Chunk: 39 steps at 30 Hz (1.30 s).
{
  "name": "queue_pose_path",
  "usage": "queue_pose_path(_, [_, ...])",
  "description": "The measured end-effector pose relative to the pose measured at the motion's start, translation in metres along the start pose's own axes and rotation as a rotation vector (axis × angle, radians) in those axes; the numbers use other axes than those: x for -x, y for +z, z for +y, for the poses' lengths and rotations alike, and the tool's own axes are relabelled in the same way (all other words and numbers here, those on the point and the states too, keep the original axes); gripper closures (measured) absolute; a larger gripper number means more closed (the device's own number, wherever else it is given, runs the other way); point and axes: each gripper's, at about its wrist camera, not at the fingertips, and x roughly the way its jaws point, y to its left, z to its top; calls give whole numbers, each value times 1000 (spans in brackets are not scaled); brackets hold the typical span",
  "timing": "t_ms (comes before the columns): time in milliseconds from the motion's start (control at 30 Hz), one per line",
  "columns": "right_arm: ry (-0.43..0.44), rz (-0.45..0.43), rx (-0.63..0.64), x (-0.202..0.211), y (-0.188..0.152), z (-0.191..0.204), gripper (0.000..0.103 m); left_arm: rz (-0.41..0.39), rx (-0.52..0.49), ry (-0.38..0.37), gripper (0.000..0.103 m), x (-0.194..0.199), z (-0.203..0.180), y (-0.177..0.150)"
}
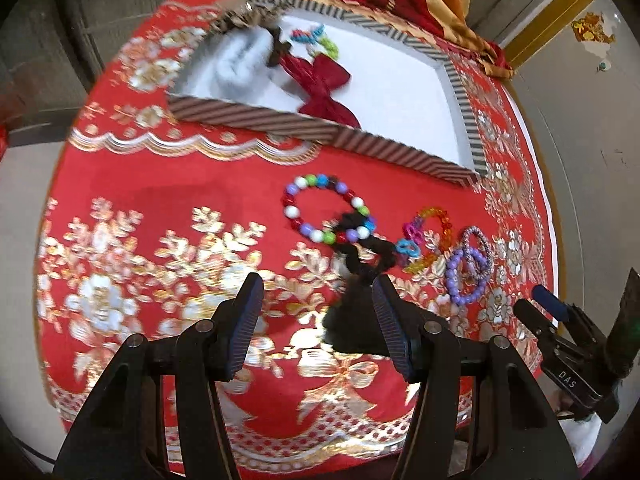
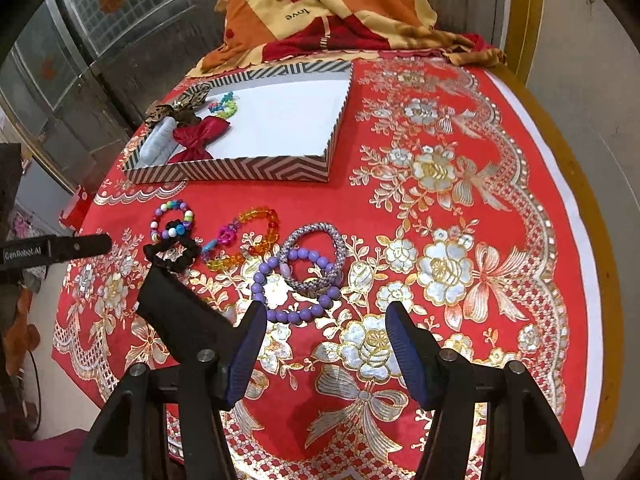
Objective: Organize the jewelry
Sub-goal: 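Withdraw both grippers from the tray toward the remaining beaded bracelets, then grasp the black scrunchie with left gripper while right gripper grasps silver rhinestone bracelet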
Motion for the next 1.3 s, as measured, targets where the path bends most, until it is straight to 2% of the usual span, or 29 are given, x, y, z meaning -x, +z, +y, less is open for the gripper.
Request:
queue_pose_path(133, [-18, -15, 14, -9, 9, -4, 44, 55, 42, -49, 47, -19, -6, 3])
queue_pose_path(233, [-13, -11, 12, -19, 18, -7, 44, 69, 61, -45, 47, -28, -9, 7])
queue_pose_path(433, [-7, 21, 44, -44, 32, -9, 61, 90, 66, -12, 47, -45, -16, 14])
queue_pose_path(667, [1, 41, 65, -58, 41, -12, 65, 108, 62, 35, 48, -60, -21, 19])
queue_pose_path(733, [5, 48, 71, -62, 43, -13, 67, 93, 50, 35, 66, -62, -23, 21])
queue_pose_path(767, [9, 51, 73, -63, 43, -14, 68, 94, 46, 36, 71, -63, -24, 21])
queue_pose_path(800, [12, 57, 76, -66, 44, -14, 72, 96, 45, 35, 82, -64, -23, 21])
queue_pose_path(833, [14, 66, 80, -68, 43, -14, 76, 101, 41, 31, 89, -65, -23, 21])
queue_pose_path(1033, [26, 74, 95, -76, 40, -13, 95, 97, -6, 2, 95, -54, -26, 19])
queue_pose_path(1300, [54, 4, 71, -41, 48, -15, 95, 40, -60, -60, 96, -8, -24, 24])
